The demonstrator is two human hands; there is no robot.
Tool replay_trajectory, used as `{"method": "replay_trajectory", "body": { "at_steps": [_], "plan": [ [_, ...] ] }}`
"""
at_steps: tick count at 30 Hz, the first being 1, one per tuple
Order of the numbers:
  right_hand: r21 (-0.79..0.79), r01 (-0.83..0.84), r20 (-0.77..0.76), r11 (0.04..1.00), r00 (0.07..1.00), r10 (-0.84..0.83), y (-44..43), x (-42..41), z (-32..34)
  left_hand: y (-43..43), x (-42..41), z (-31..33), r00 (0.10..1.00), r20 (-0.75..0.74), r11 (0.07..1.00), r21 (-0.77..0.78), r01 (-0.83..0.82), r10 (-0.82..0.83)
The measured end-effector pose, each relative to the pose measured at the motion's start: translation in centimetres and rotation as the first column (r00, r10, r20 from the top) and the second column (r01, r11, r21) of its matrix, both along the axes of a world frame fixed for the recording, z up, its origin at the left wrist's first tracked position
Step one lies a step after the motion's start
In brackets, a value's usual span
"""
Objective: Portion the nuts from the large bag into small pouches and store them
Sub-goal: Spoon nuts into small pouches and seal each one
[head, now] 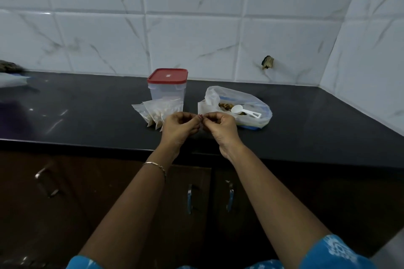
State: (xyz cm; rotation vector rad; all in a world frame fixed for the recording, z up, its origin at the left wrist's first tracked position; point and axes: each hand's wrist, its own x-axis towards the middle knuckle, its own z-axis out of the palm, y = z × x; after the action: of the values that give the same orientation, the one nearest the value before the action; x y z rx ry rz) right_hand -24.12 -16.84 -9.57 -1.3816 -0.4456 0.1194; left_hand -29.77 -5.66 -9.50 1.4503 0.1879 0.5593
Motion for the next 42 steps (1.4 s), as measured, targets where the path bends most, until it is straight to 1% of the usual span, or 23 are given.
{"method": "replay_trajectory", "body": {
  "at_steps": [3,5,6,8,9,10,11,13,15,18,19,21,24,26,29,31,32,33,35,37,38,40,42],
  "plan": [
    [-0.025,0.006,0.017,1.0,1.0,-0.006,0.2,0.1,-0.1,0.1,0.1,-0.2,0.999,-0.008,0.996,0.071,-0.048,0.049],
    [-0.053,-0.015,0.032,0.998,0.999,0.016,0.2,0.1,-0.2,0.1,0.3,-0.5,0.989,0.004,0.97,0.197,-0.145,0.147],
    [-0.072,-0.026,0.038,0.997,0.999,0.029,0.2,0.1,-0.2,0.0,0.5,-0.8,0.978,0.029,0.93,0.302,-0.208,0.209],
    [-0.135,-0.005,0.069,0.991,0.998,0.014,0.4,0.1,-0.3,-0.5,0.6,-1.2,0.946,0.109,0.8,0.51,-0.318,0.306],
    [-0.173,0.032,0.093,0.984,0.996,-0.016,0.5,0.2,-0.4,-0.9,0.5,-1.3,0.93,0.143,0.745,0.562,-0.358,0.339],
    [-0.198,0.072,0.11,0.978,0.993,-0.051,0.6,0.2,-0.5,-1.1,0.5,-1.4,0.917,0.166,0.722,0.571,-0.39,0.364],
    [-0.201,0.108,0.113,0.974,0.99,-0.086,0.6,0.3,-0.5,-1.3,0.5,-1.4,0.906,0.182,0.721,0.555,-0.414,0.381],
    [-0.166,0.15,0.098,0.975,0.986,-0.135,0.5,0.2,-0.4,-1.4,0.5,-1.4,0.896,0.188,0.741,0.508,-0.439,0.401],
    [-0.14,0.173,0.098,0.975,0.982,-0.16,0.4,0.1,-0.4,-1.4,0.4,-1.4,0.905,0.178,0.771,0.477,-0.422,0.385],
    [-0.106,0.231,0.145,0.967,0.966,-0.215,0.4,-0.1,-0.4,-1.1,0.2,-1.5,0.923,0.156,0.815,0.433,-0.384,0.352],
    [-0.123,0.255,0.194,0.959,0.954,-0.229,0.3,-0.2,-0.5,-1.1,0.1,-1.4,0.923,0.15,0.826,0.414,-0.383,0.353],
    [-0.203,0.309,0.361,0.929,0.906,-0.223,0.3,-0.6,-0.5,-1.1,-0.2,-1.1,0.924,0.135,0.846,0.371,-0.382,0.358],
    [-0.28,0.393,0.602,0.876,0.782,-0.158,0.0,-1.1,-0.3,-1.3,-0.7,-0.4,0.93,0.102,0.883,0.29,-0.368,0.354],
    [-0.325,0.431,0.663,0.842,0.739,-0.123,-0.5,-1.2,-0.1,-1.3,-0.8,-0.2,0.945,0.086,0.906,0.271,-0.326,0.314],
    [-0.358,0.467,0.671,0.809,0.731,-0.124,-2.0,-1.3,0.7,-1.8,-1.1,0.1,0.974,0.059,0.928,0.294,-0.227,0.22],
    [-0.403,0.502,0.684,0.765,0.721,-0.113,-3.0,-1.2,1.5,-2.3,-1.2,0.4,0.976,0.076,0.917,0.333,-0.219,0.205],
    [-0.435,0.517,0.683,0.737,0.723,-0.105,-3.4,-1.2,2.1,-2.7,-1.2,0.6,0.969,0.108,0.893,0.375,-0.248,0.224],
    [-0.462,0.526,0.669,0.714,0.735,-0.108,-3.8,-1.2,2.7,-3.0,-1.2,0.9,0.955,0.15,0.848,0.44,-0.296,0.256],
    [-0.491,0.514,0.602,0.703,0.784,-0.153,-4.4,-1.0,3.9,-3.7,-1.4,1.7,0.915,0.245,0.704,0.585,-0.403,0.32],
    [-0.468,0.468,0.508,0.749,0.837,-0.206,-4.8,-0.8,4.9,-4.2,-1.6,2.5,0.88,0.322,0.562,0.679,-0.472,0.35],
    [-0.449,0.439,0.469,0.778,0.857,-0.213,-4.9,-0.7,5.3,-4.4,-1.7,2.9,0.868,0.35,0.511,0.705,-0.492,0.352],
    [-0.451,0.4,0.442,0.798,0.877,-0.19,-5.0,-0.3,5.8,-4.4,-1.8,3.4,0.858,0.367,0.445,0.741,-0.503,0.359],
    [-0.48,0.391,0.448,0.786,0.879,-0.164,-5.0,-0.1,6.1,-4.1,-1.7,3.5,0.866,0.356,0.404,0.777,-0.483,0.352]
  ]
}}
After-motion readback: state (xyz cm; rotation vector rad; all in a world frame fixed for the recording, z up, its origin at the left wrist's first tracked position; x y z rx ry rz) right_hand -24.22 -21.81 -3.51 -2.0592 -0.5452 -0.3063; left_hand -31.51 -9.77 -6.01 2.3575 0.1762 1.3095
